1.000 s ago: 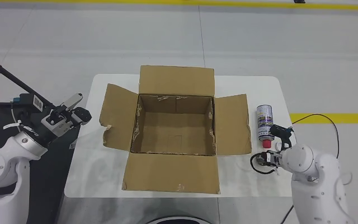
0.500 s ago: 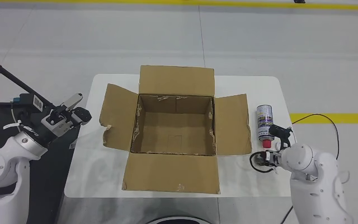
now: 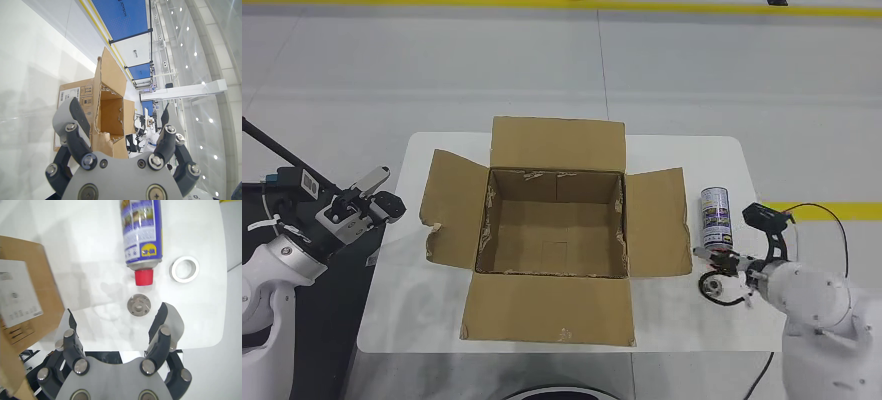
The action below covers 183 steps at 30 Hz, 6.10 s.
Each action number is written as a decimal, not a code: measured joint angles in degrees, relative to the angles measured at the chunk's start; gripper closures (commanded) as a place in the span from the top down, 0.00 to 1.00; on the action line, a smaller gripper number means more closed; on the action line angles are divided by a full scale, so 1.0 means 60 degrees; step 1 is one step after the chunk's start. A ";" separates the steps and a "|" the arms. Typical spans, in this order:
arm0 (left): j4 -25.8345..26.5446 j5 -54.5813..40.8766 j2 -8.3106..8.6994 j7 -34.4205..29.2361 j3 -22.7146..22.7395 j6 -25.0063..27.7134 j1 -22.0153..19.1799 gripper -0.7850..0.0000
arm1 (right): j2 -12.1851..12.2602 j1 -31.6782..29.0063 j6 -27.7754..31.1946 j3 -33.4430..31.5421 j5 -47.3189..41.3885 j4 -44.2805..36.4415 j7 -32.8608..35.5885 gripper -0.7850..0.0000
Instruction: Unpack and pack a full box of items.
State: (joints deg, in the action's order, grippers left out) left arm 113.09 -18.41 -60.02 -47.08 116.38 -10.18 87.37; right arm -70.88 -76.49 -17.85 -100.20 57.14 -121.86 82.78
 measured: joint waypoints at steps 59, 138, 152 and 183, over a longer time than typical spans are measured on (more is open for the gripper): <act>0.0000 0.0000 0.0000 0.0000 0.0000 0.0000 0.0000 1.00 | 0.0563 -0.1582 0.3219 -0.1681 -0.2190 -0.1441 -0.0872 1.00; 0.0000 0.0000 0.0000 0.0000 0.0000 0.0000 0.0000 1.00 | 0.1193 0.1013 0.2254 0.2324 0.0879 0.3598 0.0871 0.00; 0.0000 0.0000 0.0000 0.0000 0.0000 0.0000 0.0000 1.00 | 0.1430 0.0292 0.2345 0.1226 0.0226 0.2075 0.0870 0.00; 0.0000 0.0000 0.0000 0.0000 0.0000 0.0000 0.0000 1.00 | 0.1796 0.0913 0.1982 0.2249 -0.0079 0.3369 0.0869 0.40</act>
State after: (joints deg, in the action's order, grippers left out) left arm 113.09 -18.41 -60.02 -47.08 116.38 -10.18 87.37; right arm -60.10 -71.02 -5.96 -86.70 56.67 -101.65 88.00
